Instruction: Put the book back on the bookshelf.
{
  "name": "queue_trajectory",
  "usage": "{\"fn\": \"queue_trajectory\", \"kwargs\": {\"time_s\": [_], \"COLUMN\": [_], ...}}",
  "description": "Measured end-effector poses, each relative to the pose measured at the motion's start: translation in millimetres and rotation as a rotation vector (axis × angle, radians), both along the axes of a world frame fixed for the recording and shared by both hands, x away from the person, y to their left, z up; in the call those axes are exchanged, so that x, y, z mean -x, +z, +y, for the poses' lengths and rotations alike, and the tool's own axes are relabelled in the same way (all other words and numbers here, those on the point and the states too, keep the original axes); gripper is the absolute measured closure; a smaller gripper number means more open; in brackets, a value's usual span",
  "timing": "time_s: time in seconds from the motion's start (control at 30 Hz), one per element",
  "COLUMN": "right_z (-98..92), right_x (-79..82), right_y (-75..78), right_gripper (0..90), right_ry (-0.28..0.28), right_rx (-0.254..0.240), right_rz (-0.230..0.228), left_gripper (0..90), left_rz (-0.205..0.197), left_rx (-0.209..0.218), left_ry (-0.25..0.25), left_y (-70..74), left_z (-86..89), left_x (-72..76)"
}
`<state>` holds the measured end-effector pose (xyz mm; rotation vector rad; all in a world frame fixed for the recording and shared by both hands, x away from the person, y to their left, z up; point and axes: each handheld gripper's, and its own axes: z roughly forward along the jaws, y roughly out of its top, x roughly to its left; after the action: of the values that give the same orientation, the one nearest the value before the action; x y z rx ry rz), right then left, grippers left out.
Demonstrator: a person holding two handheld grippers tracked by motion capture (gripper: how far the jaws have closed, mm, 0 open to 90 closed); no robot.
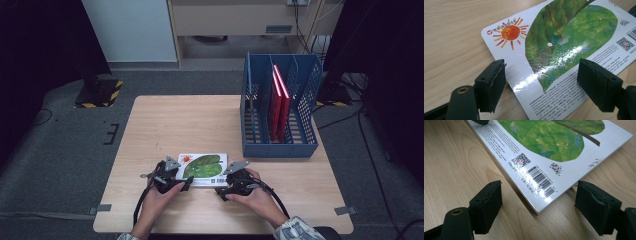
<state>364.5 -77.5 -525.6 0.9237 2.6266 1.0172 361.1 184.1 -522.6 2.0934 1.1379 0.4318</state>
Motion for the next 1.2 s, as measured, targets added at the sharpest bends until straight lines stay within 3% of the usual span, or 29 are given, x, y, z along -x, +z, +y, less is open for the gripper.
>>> {"fn": "queue_trajectory", "kwargs": {"time_s": [0.3, 0.43, 0.5, 0.57, 0.73, 0.77, 0.93, 1.03, 1.2], "right_z": [-4.3, -6.6, -5.9, -4.7, -2.7, -2.6, -0.7, -0.7, 0.9], "right_x": [6.1, 9.4, 8.6, 8.4, 9.1, 8.9, 8.2, 7.4, 7.9], "right_y": [-0.3, 1.3, 0.6, -1.0, -3.8, -4.3, -5.8, -6.3, -7.4], "right_gripper": [24.9, 24.7, 22.1, 19.6, 12.6, 11.8, 8.6, 7.6, 5.4], "right_ry": [-0.007, 0.000, 0.001, 0.012, 0.023, 0.024, 0.020, 0.024, 0.020], "right_rx": [0.011, 0.025, 0.024, 0.032, 0.029, 0.026, 0.020, 0.021, 0.019], "right_rz": [-0.017, -0.009, -0.008, -0.022, -0.031, -0.032, -0.034, -0.037, -0.041], "left_gripper": [22.7, 22.3, 17.6, 16.8, 16.8, 16.1, 10.8, 9.5, 7.5], "left_rz": [-0.005, 0.008, 0.033, 0.033, 0.002, -0.016, -0.018, 0.012, 0.074], "left_rx": [-0.009, -0.022, 0.000, 0.035, 0.071, 0.070, 0.058, 0.021, 0.019], "left_ry": [-0.010, -0.039, -0.068, -0.064, -0.063, -0.067, -0.086, -0.091, -0.111], "left_y": [0.5, 2.0, 3.6, 5.3, 9.2, 10.0, 14.7, 11.6, 3.7], "left_z": [-4.4, -5.1, -3.0, 0.1, 15.7, 17.7, 18.9, 20.2, 18.8], "left_x": [8.3, 8.2, 4.4, 0.5, -22.9, -27.8, -44.4, -55.7, -66.7]}}
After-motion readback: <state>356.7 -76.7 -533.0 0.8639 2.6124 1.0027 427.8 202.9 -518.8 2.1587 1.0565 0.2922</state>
